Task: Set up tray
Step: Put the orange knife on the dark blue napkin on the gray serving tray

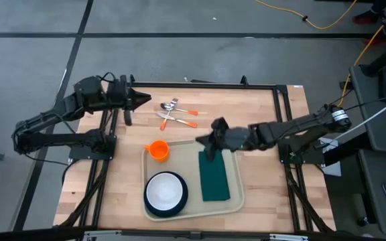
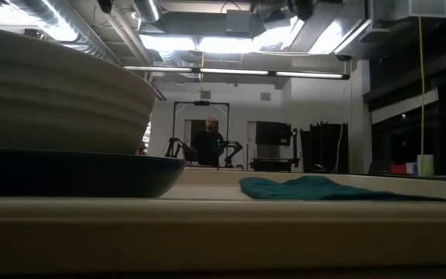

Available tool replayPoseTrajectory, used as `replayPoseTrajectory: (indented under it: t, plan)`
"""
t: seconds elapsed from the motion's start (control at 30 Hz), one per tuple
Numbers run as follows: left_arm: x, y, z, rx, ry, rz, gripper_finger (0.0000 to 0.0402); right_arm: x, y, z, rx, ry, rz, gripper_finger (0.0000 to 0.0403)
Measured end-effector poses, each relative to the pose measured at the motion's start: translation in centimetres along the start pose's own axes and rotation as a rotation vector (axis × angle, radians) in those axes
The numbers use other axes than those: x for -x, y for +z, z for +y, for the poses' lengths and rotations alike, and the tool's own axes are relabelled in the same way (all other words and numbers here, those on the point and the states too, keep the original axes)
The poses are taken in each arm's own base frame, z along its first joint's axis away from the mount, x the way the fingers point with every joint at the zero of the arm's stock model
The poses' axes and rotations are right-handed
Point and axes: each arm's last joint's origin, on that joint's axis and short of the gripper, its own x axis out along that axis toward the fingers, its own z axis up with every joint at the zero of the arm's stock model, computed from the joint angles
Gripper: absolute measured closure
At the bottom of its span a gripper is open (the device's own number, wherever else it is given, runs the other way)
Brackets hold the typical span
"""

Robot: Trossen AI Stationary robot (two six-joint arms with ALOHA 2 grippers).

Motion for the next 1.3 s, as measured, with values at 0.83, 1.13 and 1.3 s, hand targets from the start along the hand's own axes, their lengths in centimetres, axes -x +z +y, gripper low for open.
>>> replayPoseTrajectory:
  t: [0.83, 1.13, 1.3]
  plan:
    - [0.6, -8.3, 0.4, 0.15, 0.078, -0.243, 0.0368, -2.7, 12.8, -11.6, 0.29, 0.115, -0.211, 0.0403]
    - [0.6, -8.3, 0.4, 0.158, 0.078, -0.243, 0.0368, -3.2, 13.8, -15.7, 0.175, -0.014, -0.162, 0.0394]
    - [0.6, -8.3, 0.4, 0.16, 0.079, -0.243, 0.0368, -4.9, 13.0, -16.4, 0.18, 0.097, -0.052, 0.0385]
